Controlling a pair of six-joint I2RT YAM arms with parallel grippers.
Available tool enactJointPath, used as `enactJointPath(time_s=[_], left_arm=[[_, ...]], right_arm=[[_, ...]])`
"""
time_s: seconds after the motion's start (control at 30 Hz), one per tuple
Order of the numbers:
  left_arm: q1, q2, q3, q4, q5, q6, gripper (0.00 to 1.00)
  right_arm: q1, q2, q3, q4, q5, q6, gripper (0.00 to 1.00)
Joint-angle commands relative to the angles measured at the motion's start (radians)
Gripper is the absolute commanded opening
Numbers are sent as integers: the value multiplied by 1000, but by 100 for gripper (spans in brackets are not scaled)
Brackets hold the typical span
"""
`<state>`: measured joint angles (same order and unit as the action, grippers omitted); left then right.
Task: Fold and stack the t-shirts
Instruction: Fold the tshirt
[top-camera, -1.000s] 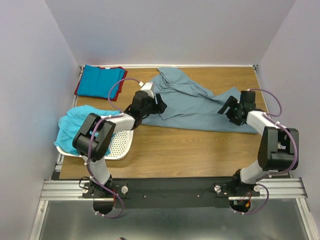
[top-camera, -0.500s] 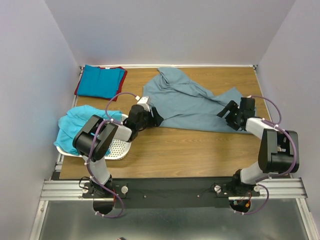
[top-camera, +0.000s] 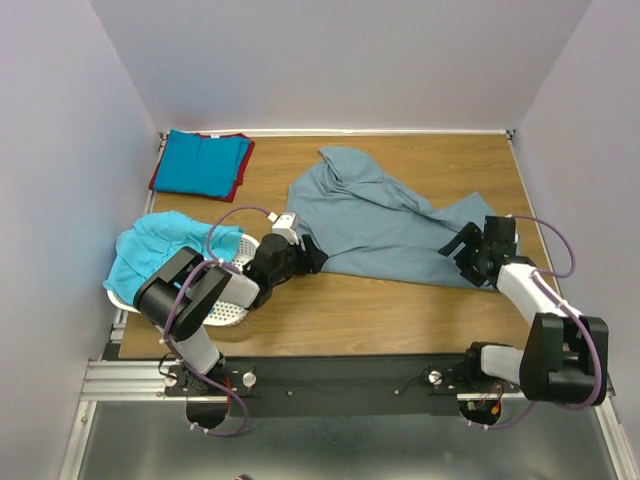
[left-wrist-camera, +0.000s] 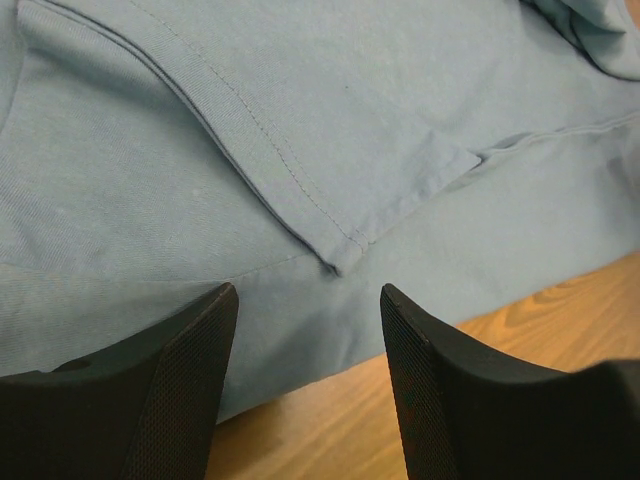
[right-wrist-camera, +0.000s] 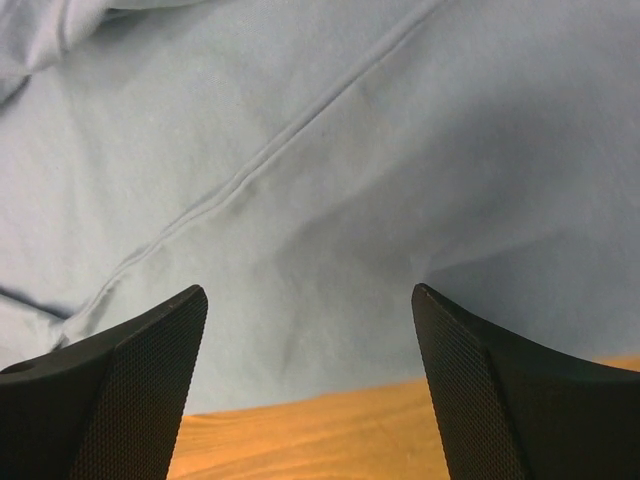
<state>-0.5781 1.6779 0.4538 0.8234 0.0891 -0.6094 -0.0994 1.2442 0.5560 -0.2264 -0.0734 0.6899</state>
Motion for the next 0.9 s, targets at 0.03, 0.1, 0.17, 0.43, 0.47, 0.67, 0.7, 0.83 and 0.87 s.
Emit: enactJointPath(time_s=[0.03,0.1,0.17,0.43,0.47,0.67,0.7,0.83,0.87], left_arm=[[-80,-36,-76,-82,-68,-55,68],[-97,-50,-81,-95,-72,-64,68],[-112,-87,-87,-125,-81,-76,68],[-160,-328,-81,-294,-181,-87,68],[-169,-345,-67,-311,-199,-86,69],[-200,-337,16,-362,-232,-55,66],[-206,-316,29,-363,-226,-46,63],[-224,-218,92,-382,-239,-39,59],[-226,-210,98,-383,-242,-43,59]], right_arm=[[3,-112,7,-157,69,5,90],[3,-135,18,-186,95,3,90],[3,-156,31,-205,109,-12,90],[7,-197,125,-223,36,-75,83],[10,-189,133,-217,29,-79,82],[61,-123,119,-154,27,-81,80],[76,-115,110,-145,27,-79,79],[121,-80,91,-111,43,-85,79],[125,-77,87,-105,43,-87,79]])
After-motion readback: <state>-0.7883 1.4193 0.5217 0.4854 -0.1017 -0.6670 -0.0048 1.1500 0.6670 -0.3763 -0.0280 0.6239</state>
